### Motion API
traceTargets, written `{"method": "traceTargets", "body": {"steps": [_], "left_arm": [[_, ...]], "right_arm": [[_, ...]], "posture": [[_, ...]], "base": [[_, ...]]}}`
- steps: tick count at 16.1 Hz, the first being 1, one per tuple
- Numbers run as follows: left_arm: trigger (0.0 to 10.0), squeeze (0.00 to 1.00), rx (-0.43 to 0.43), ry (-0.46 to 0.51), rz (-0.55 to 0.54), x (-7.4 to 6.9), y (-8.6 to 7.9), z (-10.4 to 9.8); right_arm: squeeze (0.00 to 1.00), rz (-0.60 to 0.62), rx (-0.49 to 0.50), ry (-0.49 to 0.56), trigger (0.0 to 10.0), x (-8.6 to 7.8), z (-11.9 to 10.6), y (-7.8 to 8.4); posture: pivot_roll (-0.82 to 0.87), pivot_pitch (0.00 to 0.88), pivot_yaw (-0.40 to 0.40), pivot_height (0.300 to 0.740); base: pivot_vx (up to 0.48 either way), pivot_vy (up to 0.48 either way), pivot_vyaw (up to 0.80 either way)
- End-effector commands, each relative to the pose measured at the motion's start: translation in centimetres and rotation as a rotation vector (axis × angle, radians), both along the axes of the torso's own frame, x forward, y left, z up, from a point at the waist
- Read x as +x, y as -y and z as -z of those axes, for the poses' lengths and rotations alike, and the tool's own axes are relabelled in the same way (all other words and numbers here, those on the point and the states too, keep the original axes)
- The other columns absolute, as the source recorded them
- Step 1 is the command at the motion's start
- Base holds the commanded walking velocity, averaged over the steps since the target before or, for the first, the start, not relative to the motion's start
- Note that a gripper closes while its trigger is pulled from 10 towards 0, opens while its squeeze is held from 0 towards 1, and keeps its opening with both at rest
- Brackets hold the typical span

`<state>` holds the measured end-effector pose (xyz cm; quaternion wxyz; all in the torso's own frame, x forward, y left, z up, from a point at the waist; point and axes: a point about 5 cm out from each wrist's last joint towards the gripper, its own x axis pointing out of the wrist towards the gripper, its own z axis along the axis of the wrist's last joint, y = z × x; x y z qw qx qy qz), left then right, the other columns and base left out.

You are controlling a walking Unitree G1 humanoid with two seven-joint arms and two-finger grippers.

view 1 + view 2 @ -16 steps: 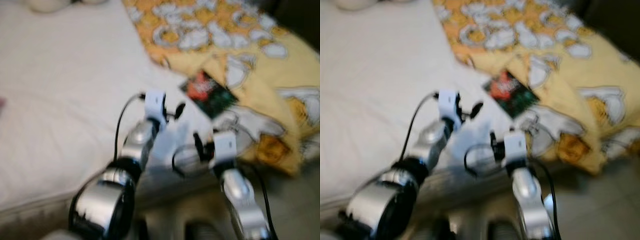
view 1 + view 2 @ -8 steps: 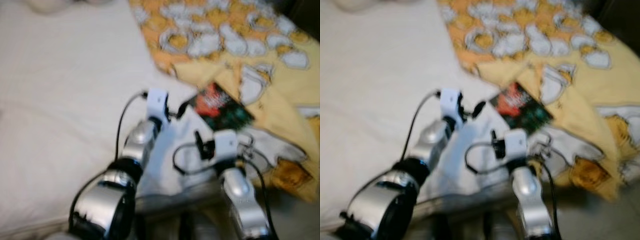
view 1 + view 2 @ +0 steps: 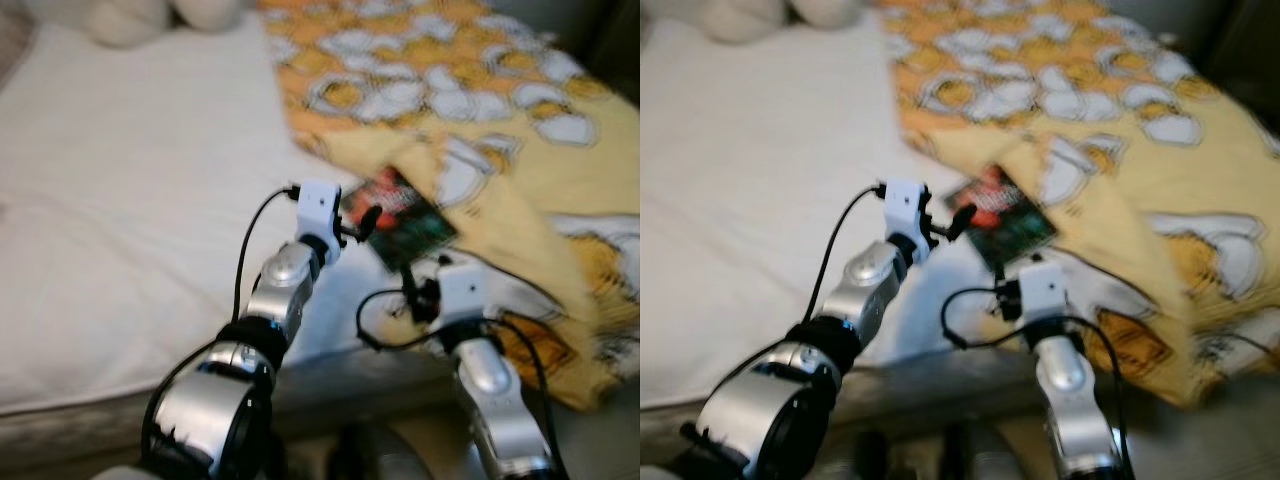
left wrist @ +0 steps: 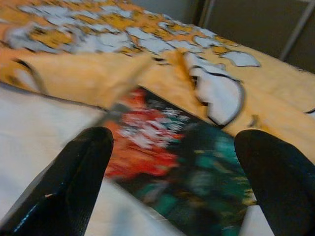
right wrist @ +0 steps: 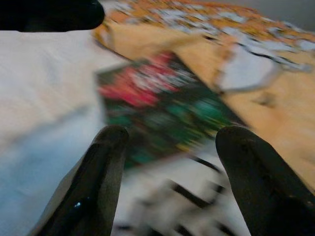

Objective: Clean up the room

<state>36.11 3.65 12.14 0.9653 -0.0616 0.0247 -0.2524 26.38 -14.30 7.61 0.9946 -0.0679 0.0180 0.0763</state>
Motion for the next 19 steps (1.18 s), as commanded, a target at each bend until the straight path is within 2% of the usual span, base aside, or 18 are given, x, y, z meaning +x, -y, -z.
{"method": "traceTargets", "body": {"steps": [1, 3, 7, 8, 9, 15, 18, 19], "left_arm": [[10.0, 0.0, -0.027, -0.014, 0.026, -0.3, 1.4, -0.2], [10.0, 0.0, -0.021, -0.012, 0.029, -0.3, 1.5, -0.2], [10.0, 0.0, 0.028, -0.02, -0.018, -0.1, 1.0, 0.1], [10.0, 0.0, 0.004, -0.025, -0.029, 0.0, 0.8, 0.0], [10.0, 1.0, 0.009, -0.037, -0.049, 0.1, 0.3, 0.2], [10.0, 1.0, 0.002, -0.076, -0.061, 0.2, -0.1, 0.6], [10.0, 1.0, -0.102, -0.171, -0.067, 0.3, -0.5, 1.1], [10.0, 0.0, -0.119, -0.189, -0.075, 0.4, -0.7, 1.1]], "right_arm": [[0.0, -0.008, 0.003, 0.002, 10.0, 0.0, -0.1, -0.3], [0.0, 0.0, 0.013, 0.004, 10.0, 0.0, -0.1, -0.3], [0.0, 0.021, -0.009, 0.009, 10.0, 0.1, -0.1, 0.0], [0.0, 0.018, -0.016, 0.004, 10.0, 0.1, 0.0, 0.0], [0.0, 0.017, -0.026, -0.001, 10.0, 0.1, 0.1, -0.1], [0.0, 0.003, -0.024, -0.002, 10.0, 0.1, 0.1, -0.2], [0.0, -0.011, 0.008, 0.038, 10.0, -0.2, -0.7, -0.2], [0.0, -0.013, 0.008, 0.04, 10.0, -0.3, -0.8, -0.1]], "posture": [[-0.16, 0.102, 0.031, 0.684], [-0.16, 0.102, 0.031, 0.684], [-0.16, 0.106, 0.036, 0.684], [-0.16, 0.106, 0.035, 0.684], [-0.16, 0.106, 0.035, 0.684], [-0.16, 0.097, 0.033, 0.684], [-0.18, 0.104, 0.031, 0.684], [-0.18, 0.106, 0.03, 0.684]], "base": [[0.24, -0.412, 0.76], [0.251, -0.407, 0.74], [0.0, 0.0, 0.0], [0.0, 0.0, 0.0], [0.0, 0.0, 0.0], [0.0, 0.0, 0.0], [0.0, 0.0, 0.0], [0.0, 0.0, 0.0]]}}
